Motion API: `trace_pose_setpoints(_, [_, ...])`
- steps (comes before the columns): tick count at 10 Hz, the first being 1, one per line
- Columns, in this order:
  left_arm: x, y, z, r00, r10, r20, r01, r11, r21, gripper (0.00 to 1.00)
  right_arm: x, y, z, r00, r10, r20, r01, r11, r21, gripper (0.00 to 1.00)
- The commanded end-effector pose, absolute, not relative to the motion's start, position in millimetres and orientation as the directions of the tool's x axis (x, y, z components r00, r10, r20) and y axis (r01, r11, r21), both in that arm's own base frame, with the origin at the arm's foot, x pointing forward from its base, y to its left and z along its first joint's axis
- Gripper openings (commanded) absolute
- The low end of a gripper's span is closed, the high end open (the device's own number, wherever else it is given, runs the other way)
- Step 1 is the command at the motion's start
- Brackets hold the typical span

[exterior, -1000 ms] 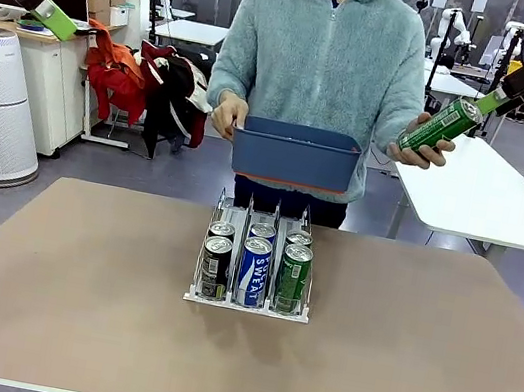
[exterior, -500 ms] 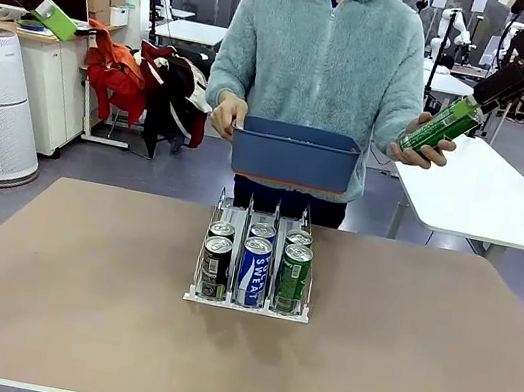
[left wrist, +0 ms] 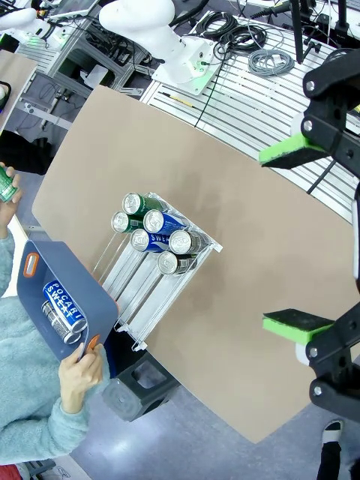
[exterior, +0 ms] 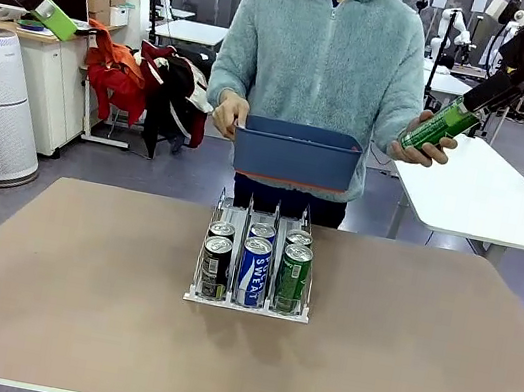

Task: Fill the beverage cans into the dispenser.
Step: Pick up the Sprite handed by the human.

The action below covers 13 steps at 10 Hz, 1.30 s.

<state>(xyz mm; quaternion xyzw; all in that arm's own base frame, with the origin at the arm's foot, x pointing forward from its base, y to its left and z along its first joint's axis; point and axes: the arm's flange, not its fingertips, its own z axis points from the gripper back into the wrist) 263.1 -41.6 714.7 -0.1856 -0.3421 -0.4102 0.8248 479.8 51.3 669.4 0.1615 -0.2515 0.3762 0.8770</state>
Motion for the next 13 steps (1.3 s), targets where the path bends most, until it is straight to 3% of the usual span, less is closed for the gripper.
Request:
trace_pose_setpoints(1, [263.9,-41.5,714.0,0.436,-0.546,0.715,0.801,0.598,-0.031,1.0,482.0,52.7,669.6,0.571,0.601,0.559,-0.763,0.64,0.092,1.0])
trace_pose_setpoints(4, [263.9,-41.5,714.0,0.436,-0.546,0.715,0.801,0.598,-0.031,1.0,479.8,53.8,668.6,0.588,0.583,0.56,-0.745,0.66,0.095,1.0])
trace_pose_setpoints(5, [263.9,-41.5,714.0,0.436,-0.546,0.715,0.801,0.598,-0.031,1.0,481.1,54.0,670.2,0.606,0.572,0.553,-0.738,0.663,0.122,0.4])
trace_pose_setpoints(6, [263.9,-41.5,714.0,0.436,-0.546,0.715,0.801,0.598,-0.031,1.0,482.8,55.5,669.8,0.608,0.566,0.557,-0.737,0.663,0.132,0.4])
trace_pose_setpoints(7, [263.9,-41.5,714.0,0.436,-0.546,0.715,0.801,0.598,-0.031,1.0,480.7,56.7,668.7,0.614,0.554,0.562,-0.73,0.67,0.137,0.0])
trace_pose_setpoints(8, [263.9,-41.5,714.0,0.436,-0.546,0.715,0.801,0.598,-0.031,1.0,478.1,54.8,670.3,0.617,0.555,0.558,-0.73,0.668,0.143,0.34])
trace_pose_setpoints(9, [263.9,-41.5,714.0,0.436,-0.546,0.715,0.801,0.598,-0.031,1.0,479.6,52.8,672.1,0.608,0.564,0.558,-0.74,0.657,0.142,0.0])
trace_pose_setpoints(13, [263.9,-41.5,714.0,0.436,-0.546,0.715,0.801,0.598,-0.031,1.0,476.4,51.4,673.4,0.598,0.552,0.581,-0.744,0.652,0.146,0.0])
